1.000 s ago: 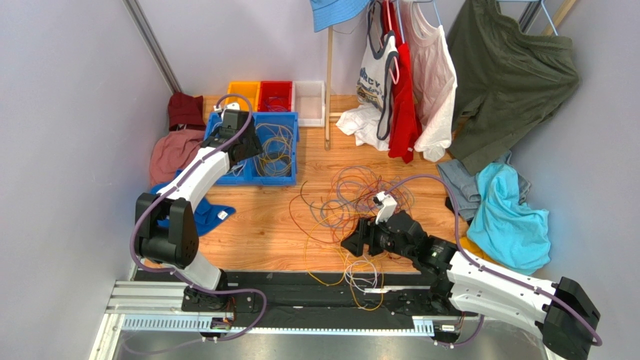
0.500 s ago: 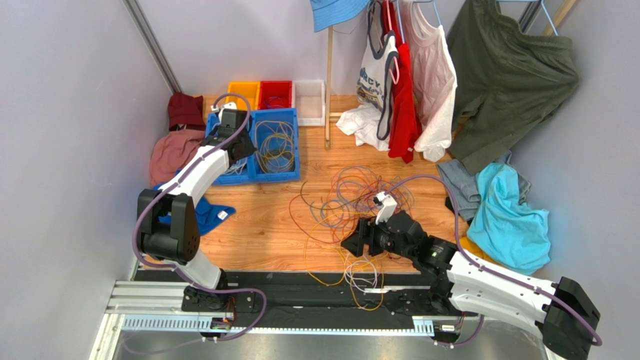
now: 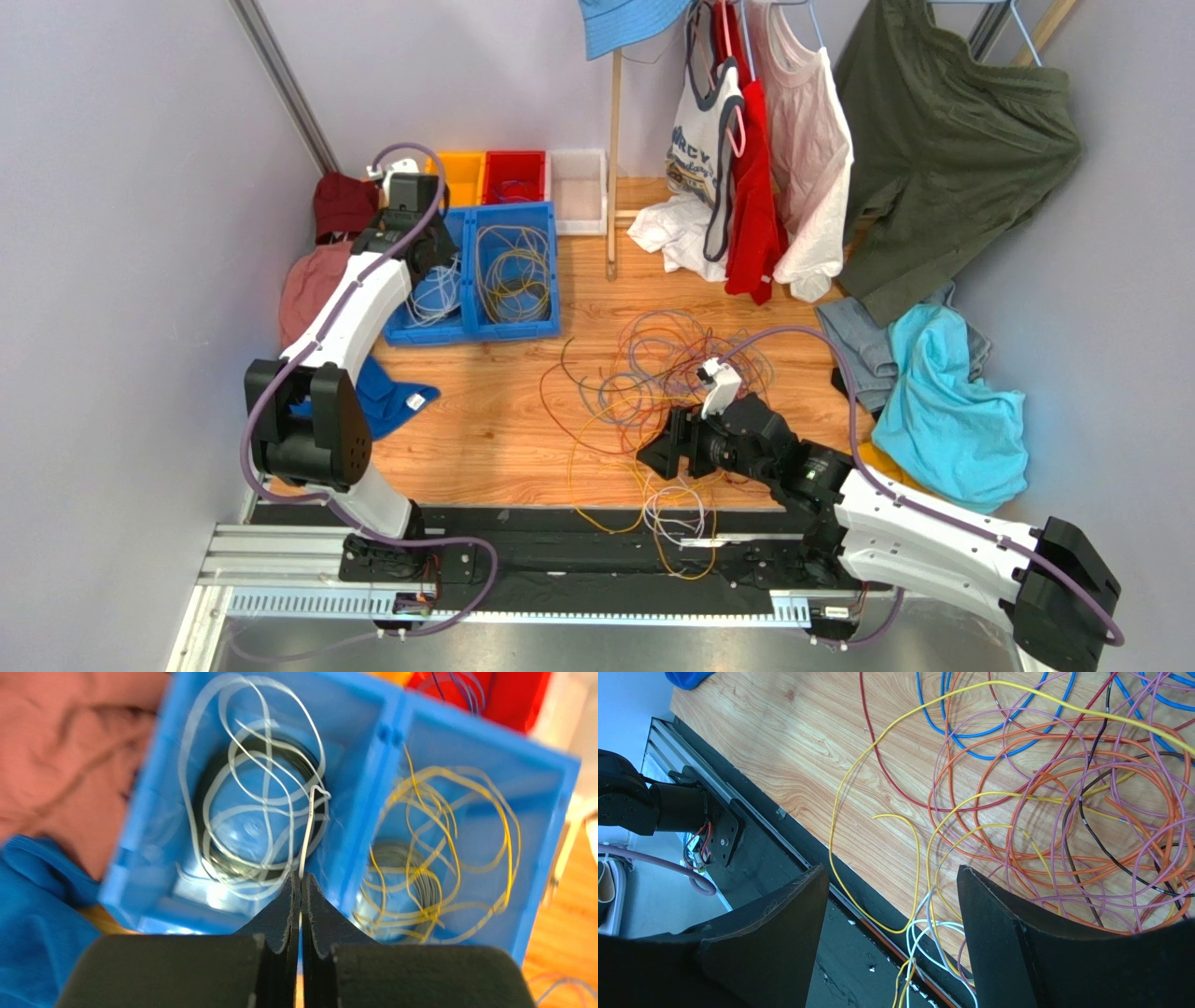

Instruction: Untangle the cables

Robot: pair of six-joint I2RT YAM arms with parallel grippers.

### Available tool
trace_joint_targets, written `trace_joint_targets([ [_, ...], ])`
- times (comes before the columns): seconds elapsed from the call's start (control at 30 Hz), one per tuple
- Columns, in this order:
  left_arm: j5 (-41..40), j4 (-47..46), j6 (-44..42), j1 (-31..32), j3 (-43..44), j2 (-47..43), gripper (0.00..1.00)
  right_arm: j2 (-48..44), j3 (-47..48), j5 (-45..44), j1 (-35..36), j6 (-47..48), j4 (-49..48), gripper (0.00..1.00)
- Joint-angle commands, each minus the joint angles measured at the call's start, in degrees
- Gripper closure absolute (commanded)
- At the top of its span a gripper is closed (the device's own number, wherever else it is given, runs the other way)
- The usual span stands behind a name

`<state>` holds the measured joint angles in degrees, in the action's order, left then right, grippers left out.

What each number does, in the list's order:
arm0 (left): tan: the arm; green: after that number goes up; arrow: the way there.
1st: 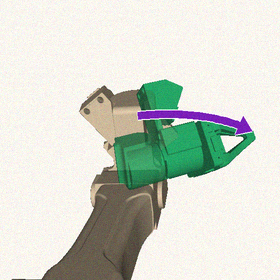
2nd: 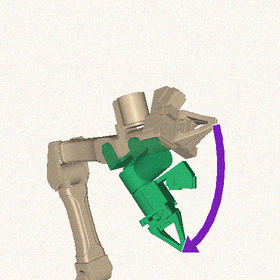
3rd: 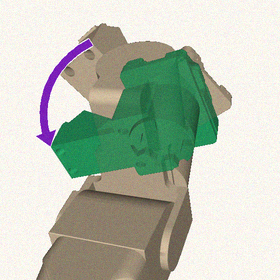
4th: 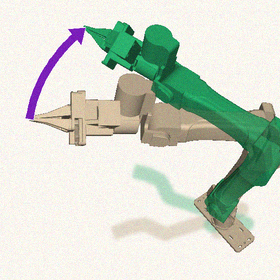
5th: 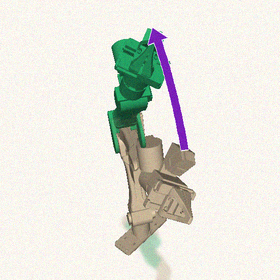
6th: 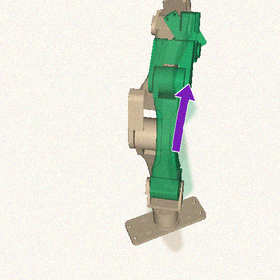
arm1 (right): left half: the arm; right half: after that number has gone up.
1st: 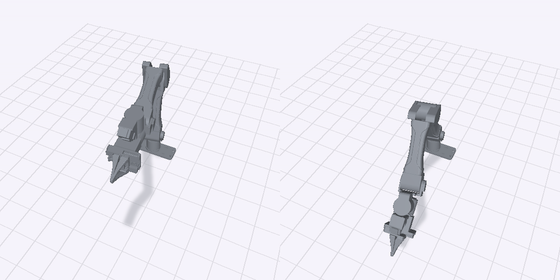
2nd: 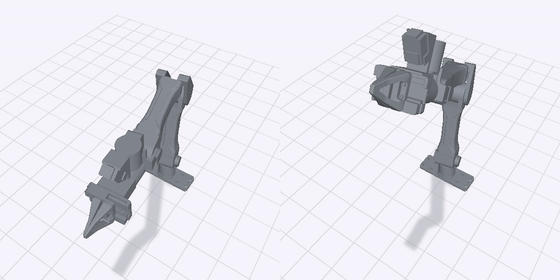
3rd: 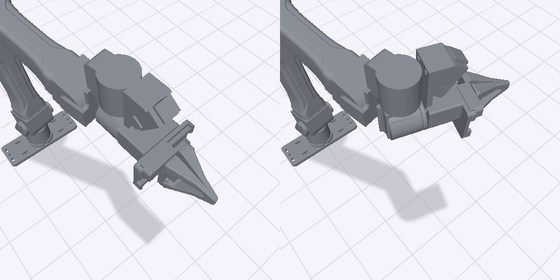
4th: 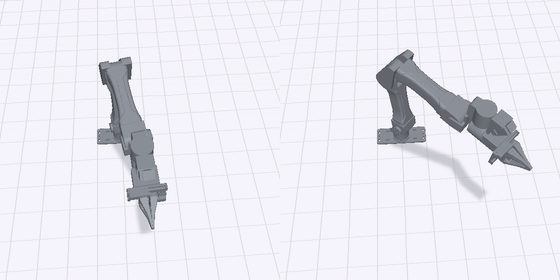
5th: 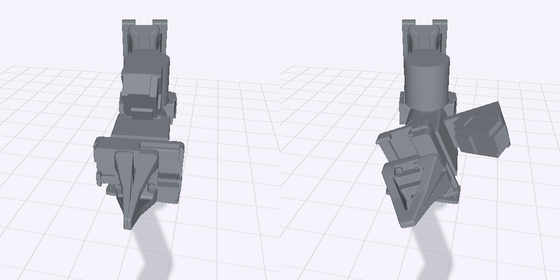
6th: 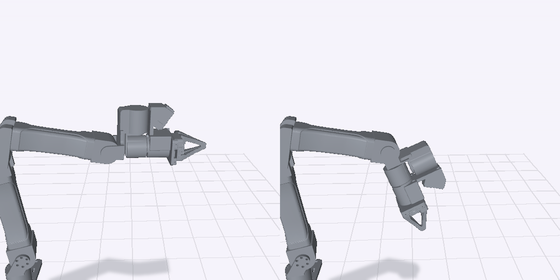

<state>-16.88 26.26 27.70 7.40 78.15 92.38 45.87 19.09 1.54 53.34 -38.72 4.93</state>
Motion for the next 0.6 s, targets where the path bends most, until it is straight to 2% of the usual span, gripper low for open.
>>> trace_joint_targets([
  [0.0, -0.70, 1.69, -2.21, -4.31, 4.11, 2.88, 1.00, -1.22, -0.02, -1.19, 0.18, 0.93, -0.71, 0.29],
  [0.03, -0.52, 2.38, -2.39, -4.84, 4.99, 3.77, 1.00, -1.13, 0.07, -1.28, 0.18, 1.01, -0.54, 0.29],
  [0.07, 0.00, 2.91, -2.39, -5.28, 5.60, 5.34, 0.95, -1.30, 0.16, -1.36, 0.10, 1.10, -0.53, 0.29],
  [0.1, 0.36, 4.14, -2.83, -5.72, 6.31, 6.05, 0.63, -1.39, 0.16, -1.45, 0.10, 1.28, -0.19, 0.29],
  [0.17, 0.45, 5.46, -2.92, -5.73, 7.72, 7.02, 0.39, -1.39, 0.16, -1.45, 0.10, 1.45, -0.27, 0.29],
  [0.2, 0.80, 5.55, -2.40, -5.73, 7.72, 6.76, 0.06, -1.22, 0.16, -1.45, 0.10, 1.45, -0.36, 0.29],
  [0.23, 1.32, 4.86, -1.96, -5.73, 6.94, 6.15, 0.01, -1.04, 0.33, -1.45, 0.10, 1.37, -0.53, 0.29],
  [0.4, 4.58, 3.45, 0.51, -4.68, 6.49, -0.17, 0.01, 0.36, 1.21, -1.45, 0.10, 1.45, -0.89, 0.29],
  [0.57, 1.95, 3.01, 0.77, 0.15, 7.37, -8.85, 0.01, -0.86, 4.54, -4.17, 0.10, 2.51, 2.79, 0.29],
])
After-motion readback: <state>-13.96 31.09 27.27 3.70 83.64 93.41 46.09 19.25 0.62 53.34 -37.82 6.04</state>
